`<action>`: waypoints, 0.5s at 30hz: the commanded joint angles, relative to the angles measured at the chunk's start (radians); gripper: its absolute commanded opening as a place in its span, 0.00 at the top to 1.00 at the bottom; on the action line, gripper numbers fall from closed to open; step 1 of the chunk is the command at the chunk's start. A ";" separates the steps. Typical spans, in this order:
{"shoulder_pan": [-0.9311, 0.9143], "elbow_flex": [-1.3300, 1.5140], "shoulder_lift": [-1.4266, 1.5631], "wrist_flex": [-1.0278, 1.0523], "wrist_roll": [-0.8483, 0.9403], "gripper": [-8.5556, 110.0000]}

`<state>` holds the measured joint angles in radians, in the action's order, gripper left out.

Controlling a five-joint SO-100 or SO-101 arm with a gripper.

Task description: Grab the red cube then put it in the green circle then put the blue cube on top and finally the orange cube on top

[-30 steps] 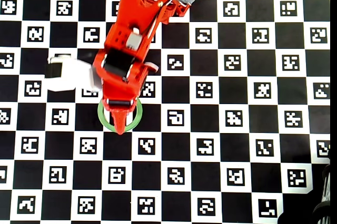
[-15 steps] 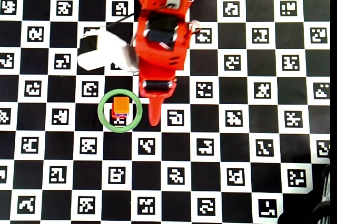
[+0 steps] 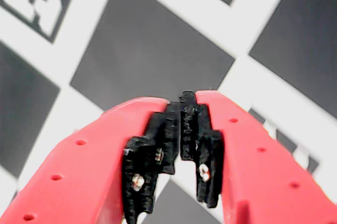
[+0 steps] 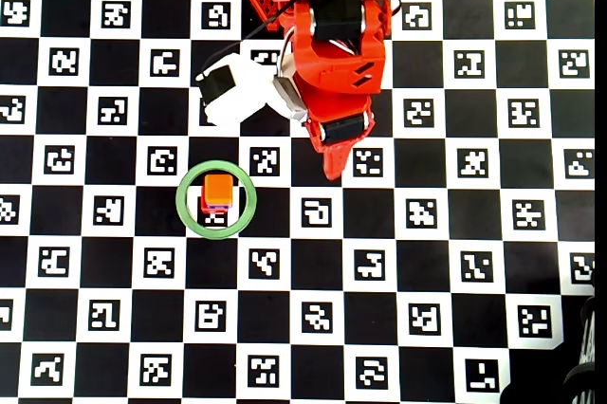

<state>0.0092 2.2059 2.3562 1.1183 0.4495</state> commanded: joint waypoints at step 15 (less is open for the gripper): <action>-0.023 0.588 0.448 -0.515 0.577 0.97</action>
<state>-0.0230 2.7780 2.7259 0.6504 0.9771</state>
